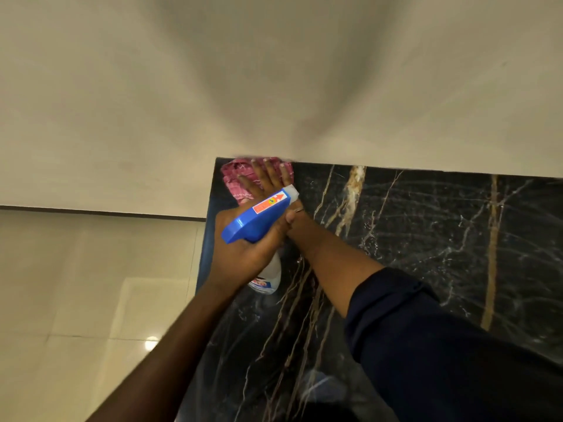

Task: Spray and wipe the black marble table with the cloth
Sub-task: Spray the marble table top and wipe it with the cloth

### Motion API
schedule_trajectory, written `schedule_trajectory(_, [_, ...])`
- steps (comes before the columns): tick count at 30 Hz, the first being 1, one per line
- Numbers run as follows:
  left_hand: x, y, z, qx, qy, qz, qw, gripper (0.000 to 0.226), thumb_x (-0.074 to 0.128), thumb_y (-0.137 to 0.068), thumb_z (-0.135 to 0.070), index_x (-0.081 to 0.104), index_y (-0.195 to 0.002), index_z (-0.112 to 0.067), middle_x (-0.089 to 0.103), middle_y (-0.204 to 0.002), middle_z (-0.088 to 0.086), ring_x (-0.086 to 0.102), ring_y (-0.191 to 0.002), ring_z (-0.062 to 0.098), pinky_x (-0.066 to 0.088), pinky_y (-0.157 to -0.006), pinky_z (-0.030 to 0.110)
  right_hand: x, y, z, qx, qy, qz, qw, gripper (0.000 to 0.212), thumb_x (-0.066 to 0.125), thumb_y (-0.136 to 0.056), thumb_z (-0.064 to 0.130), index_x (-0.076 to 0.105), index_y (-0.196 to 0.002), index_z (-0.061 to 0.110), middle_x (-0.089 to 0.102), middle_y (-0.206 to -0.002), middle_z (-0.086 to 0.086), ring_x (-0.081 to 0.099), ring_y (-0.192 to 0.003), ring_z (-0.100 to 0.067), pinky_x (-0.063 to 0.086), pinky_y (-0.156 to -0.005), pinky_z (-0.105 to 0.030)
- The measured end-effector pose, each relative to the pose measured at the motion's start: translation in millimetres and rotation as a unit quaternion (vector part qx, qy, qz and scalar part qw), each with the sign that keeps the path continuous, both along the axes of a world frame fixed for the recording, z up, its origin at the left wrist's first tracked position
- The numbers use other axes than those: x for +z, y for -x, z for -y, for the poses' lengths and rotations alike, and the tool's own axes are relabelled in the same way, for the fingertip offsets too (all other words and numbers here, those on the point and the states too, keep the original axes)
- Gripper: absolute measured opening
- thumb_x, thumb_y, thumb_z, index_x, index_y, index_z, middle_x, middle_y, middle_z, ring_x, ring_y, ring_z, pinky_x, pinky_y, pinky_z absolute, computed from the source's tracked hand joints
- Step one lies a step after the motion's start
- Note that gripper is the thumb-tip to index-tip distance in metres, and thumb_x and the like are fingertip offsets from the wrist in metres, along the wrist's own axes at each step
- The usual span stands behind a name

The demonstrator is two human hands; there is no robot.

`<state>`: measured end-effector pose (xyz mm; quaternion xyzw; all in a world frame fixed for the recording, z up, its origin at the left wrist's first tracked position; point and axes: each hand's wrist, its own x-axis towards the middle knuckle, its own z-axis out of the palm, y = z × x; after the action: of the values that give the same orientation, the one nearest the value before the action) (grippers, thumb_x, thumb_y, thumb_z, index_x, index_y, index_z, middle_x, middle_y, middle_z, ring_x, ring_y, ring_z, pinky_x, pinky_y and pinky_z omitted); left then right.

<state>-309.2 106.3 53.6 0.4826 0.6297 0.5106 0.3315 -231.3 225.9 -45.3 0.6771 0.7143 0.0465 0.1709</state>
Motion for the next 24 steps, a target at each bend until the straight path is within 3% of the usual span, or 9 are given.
schedule_trajectory(1, [3.1, -1.9, 1.0, -0.011, 0.008, 0.013, 1.0, 0.025, 0.064, -0.084, -0.039, 0.065, -0.08, -0.015, 0.064, -0.062, 0.007, 0.066, -0.059, 0.015, 0.052, -0.059, 0.016, -17.8, -4.7, -2.9, 0.154, 0.009, -0.022, 0.988, 0.064, 0.02, -0.086, 0.064, 0.031, -0.147, 0.047, 0.043, -0.145, 0.018, 0.03, -0.141, -0.009, -0.018, -0.118, -0.029])
schedule_trajectory(2, [5.7, -4.9, 2.3, -0.029, 0.003, 0.014, 0.999, 0.02, 0.064, -0.085, -0.038, 0.064, -0.079, -0.02, 0.065, -0.064, 0.007, 0.066, -0.059, 0.012, 0.05, -0.059, 0.013, -19.1, -24.1, -10.7, 0.243, 0.083, -0.076, 0.963, 0.069, 0.018, -0.086, 0.06, 0.018, -0.153, 0.041, 0.018, -0.161, 0.004, 0.011, -0.15, -0.022, -0.012, -0.12, -0.044])
schedule_trajectory(4, [10.4, -10.6, 0.7, -0.05, 0.003, -0.007, 0.999, 0.025, 0.064, -0.088, -0.042, 0.061, -0.072, -0.023, 0.064, -0.059, 0.005, 0.064, -0.056, 0.011, 0.047, -0.059, 0.011, -30.2, -58.7, -19.7, 0.238, 0.07, -0.144, 0.958, 0.077, 0.009, -0.082, 0.059, 0.005, -0.156, 0.034, -0.006, -0.164, -0.009, -0.01, -0.149, -0.034, -0.002, -0.118, -0.058])
schedule_trajectory(6, [12.1, -15.7, -5.4, -0.039, 0.027, -0.017, 0.999, 0.04, 0.064, -0.086, -0.045, 0.059, -0.065, -0.011, 0.061, -0.055, 0.014, 0.061, -0.051, 0.018, 0.046, -0.055, 0.012, -45.9, -96.1, -22.9, 0.187, 0.06, -0.165, 0.967, 0.072, 0.009, -0.088, 0.06, 0.002, -0.155, 0.034, -0.008, -0.164, -0.009, -0.011, -0.149, -0.035, 0.002, -0.117, -0.061])
schedule_trajectory(8, [9.9, -19.7, -11.6, -0.033, 0.057, -0.022, 0.998, 0.043, 0.067, -0.085, -0.04, 0.06, -0.07, 0.0, 0.06, -0.055, 0.021, 0.061, -0.049, 0.022, 0.048, -0.053, 0.016, -53.6, -122.7, -20.7, 0.164, 0.075, -0.17, 0.969, 0.066, 0.012, -0.094, 0.059, -0.004, -0.154, 0.036, -0.014, -0.163, -0.008, -0.017, -0.148, -0.033, -0.004, -0.117, -0.06])
schedule_trajectory(13, [-9.0, -12.2, -13.2, -0.01, 0.127, -0.058, 0.99, 0.023, 0.067, -0.086, -0.04, 0.059, -0.089, -0.019, 0.064, -0.068, 0.025, 0.065, -0.062, 0.037, 0.056, -0.066, 0.037, -49.5, -119.1, -9.1, 0.102, 0.083, -0.172, 0.976, 0.067, 0.018, -0.099, 0.056, -0.016, -0.153, 0.034, -0.026, -0.159, -0.011, -0.026, -0.145, -0.036, -0.015, -0.115, -0.057])
schedule_trajectory(17, [-19.5, 2.6, -13.3, 0.011, 0.148, -0.057, 0.987, 0.02, 0.068, -0.084, -0.045, 0.055, -0.087, -0.03, 0.064, -0.072, 0.027, 0.065, -0.067, 0.042, 0.057, -0.072, 0.049, -45.9, -78.3, 4.2, 0.124, 0.082, -0.182, 0.972, 0.07, 0.019, -0.097, 0.058, -0.015, -0.153, 0.031, -0.025, -0.159, -0.013, -0.024, -0.145, -0.039, -0.016, -0.114, -0.058])
schedule_trajectory(21, [-30.1, 22.2, -15.9, 0.029, 0.154, -0.051, 0.986, 0.033, 0.065, -0.086, -0.05, 0.062, -0.102, -0.02, 0.061, -0.066, 0.01, 0.062, -0.062, 0.028, 0.056, -0.07, 0.04, -46.2, -24.4, 12.7, 0.156, 0.086, -0.204, 0.963, 0.073, 0.026, -0.095, 0.056, -0.007, -0.154, 0.03, -0.017, -0.162, -0.012, -0.017, -0.147, -0.04, -0.005, -0.116, -0.062])
schedule_trajectory(24, [-34.7, 36.8, -14.3, 0.036, 0.149, -0.064, 0.986, 0.04, 0.054, -0.089, -0.053, 0.063, -0.101, -0.016, 0.058, -0.059, 0.0, 0.059, -0.055, 0.01, 0.052, -0.062, 0.021, -42.6, 18.6, 23.4, 0.184, 0.08, -0.226, 0.953, 0.071, 0.035, -0.093, 0.046, 0.011, -0.155, 0.023, -0.008, -0.163, -0.013, -0.011, -0.148, -0.039, 0.0, -0.117, -0.062])
